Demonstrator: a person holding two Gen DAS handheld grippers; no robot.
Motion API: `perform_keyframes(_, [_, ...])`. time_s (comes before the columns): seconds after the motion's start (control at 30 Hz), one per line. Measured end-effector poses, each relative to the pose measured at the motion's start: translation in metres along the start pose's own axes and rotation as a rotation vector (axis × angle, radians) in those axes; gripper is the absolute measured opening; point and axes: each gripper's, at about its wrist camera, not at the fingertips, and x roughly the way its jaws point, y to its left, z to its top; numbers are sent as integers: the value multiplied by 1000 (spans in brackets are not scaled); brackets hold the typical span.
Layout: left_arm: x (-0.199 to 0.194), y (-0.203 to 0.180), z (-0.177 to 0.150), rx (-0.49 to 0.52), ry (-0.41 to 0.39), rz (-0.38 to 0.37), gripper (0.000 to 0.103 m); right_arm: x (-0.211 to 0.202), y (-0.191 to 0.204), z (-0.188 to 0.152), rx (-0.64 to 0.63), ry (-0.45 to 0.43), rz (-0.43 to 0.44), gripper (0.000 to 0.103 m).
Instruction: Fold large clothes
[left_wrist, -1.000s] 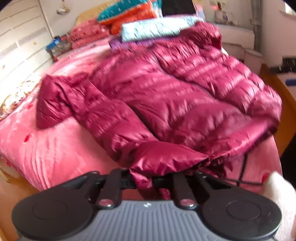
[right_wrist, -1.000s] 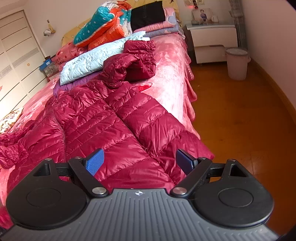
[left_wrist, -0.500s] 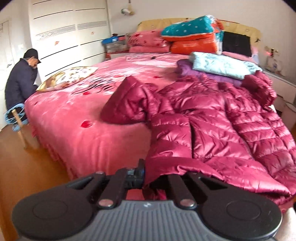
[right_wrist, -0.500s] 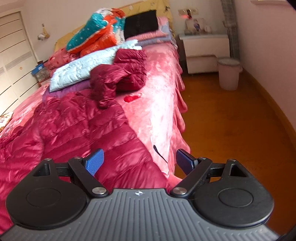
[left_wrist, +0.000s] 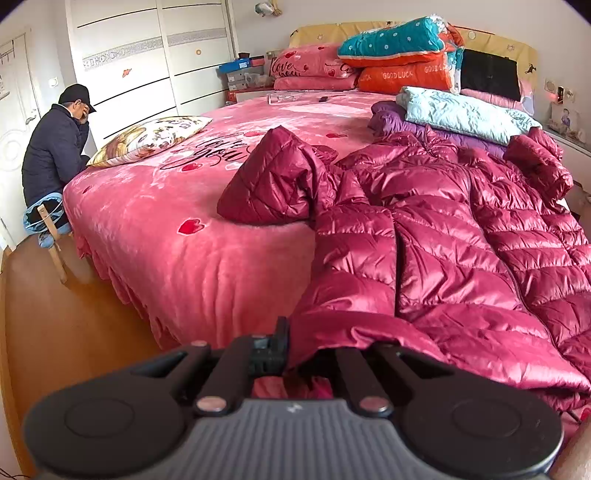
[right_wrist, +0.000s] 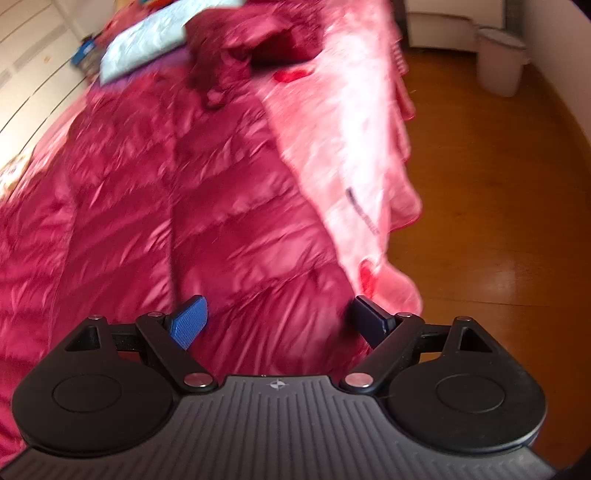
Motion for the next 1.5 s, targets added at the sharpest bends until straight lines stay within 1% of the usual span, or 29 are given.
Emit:
perform_keyframes(0.07, [-2, 0, 0, 3, -5, -2, 1, 2, 7, -3, -33, 30, 26, 103])
perform_keyframes(0.13, [-4, 0, -1, 5, -12, -5, 1, 0, 11, -6, -56, 34, 40, 102])
perform_keyframes(0.17, [-6, -1, -1, 5, -14, -5, 1, -2, 14, -7, -68, 30, 44, 93])
perform_keyframes(0.2, [-7, 0, -2, 4, -17, -6, 1, -2, 15, -8, -76, 31, 48, 90])
perform_keyframes(0.27, [-9, 2, -2, -3, -22, -5, 1, -2, 19, -10, -91, 36, 51, 73])
perform_keyframes(0.3, [-10, 2, -1, -8, -23, -5, 1, -2, 20, -11, -102, 34, 50, 68])
perform_keyframes(0.33, [-11, 3, -1, -11, -24, -6, 1, -3, 23, -11, -113, 29, 51, 61])
perform_keyframes(0.37, [-12, 3, -2, -12, -25, -5, 1, -5, 25, -13, -124, 25, 52, 58])
perform_keyframes(0.47, [-13, 3, -2, -13, -26, 0, 1, -11, 30, -17, -157, 22, 60, 34])
perform_keyframes(0.57, [-13, 5, -1, -21, -23, 10, 1, -26, 27, -23, -174, 13, 59, 24])
perform_keyframes(0.63, [-13, 6, -1, -29, -15, 18, 1, -37, 25, -29, -167, 10, 70, 21])
perform_keyframes(0.7, [-13, 7, -1, -34, -5, 21, 2, -43, 26, -31, -173, 8, 64, 21])
perform_keyframes(0.77, [-13, 5, 0, -38, 3, 22, 5, -47, 28, -35, -186, 3, 40, 20])
perform_keyframes(0.87, [-18, 2, 0, -45, 12, 18, 6, -48, 31, -33, -199, -4, 13, 20])
perform_keyframes(0.93, [-25, 0, 1, -48, 11, 5, 14, -48, 31, -31, -196, -9, 0, 22])
perform_keyframes(1.0, [-31, 1, 1, -49, 15, -1, 37, -48, 29, -29, -185, 0, -10, 29])
perform_keyframes(1.03, [-36, 0, 2, -47, 14, -8, 40, -48, 28, -28, -176, -1, -18, 38])
perform_keyframes(1.07, [-41, 0, 2, -44, 11, -12, 42, -50, 26, -27, -163, -10, -32, 53])
perform_keyframes(1.13, [-52, -1, 3, -38, 3, -18, 42, -54, 25, -31, -147, -37, -37, 69])
perform_keyframes(1.2, [-63, -2, 6, -37, -12, -30, 43, -62, 19, -29, -126, -73, -33, 73])
perform_keyframes(1.3, [-77, -12, 19, -20, -56, -59, 44, -75, 9, -28, -90, -143, -22, 80])
perform_keyframes(1.37, [-87, -24, 31, 3, -93, -85, 46, -86, 5, -24, -84, -198, -39, 86])
perform_keyframes(1.43, [-95, -37, 46, 26, -134, -123, 50, -98, 2, -22, -78, -262, -65, 88])
perform_keyframes(1.5, [-100, -49, 61, 39, -170, -157, 52, -114, -3, -18, -45, -320, -58, 88])
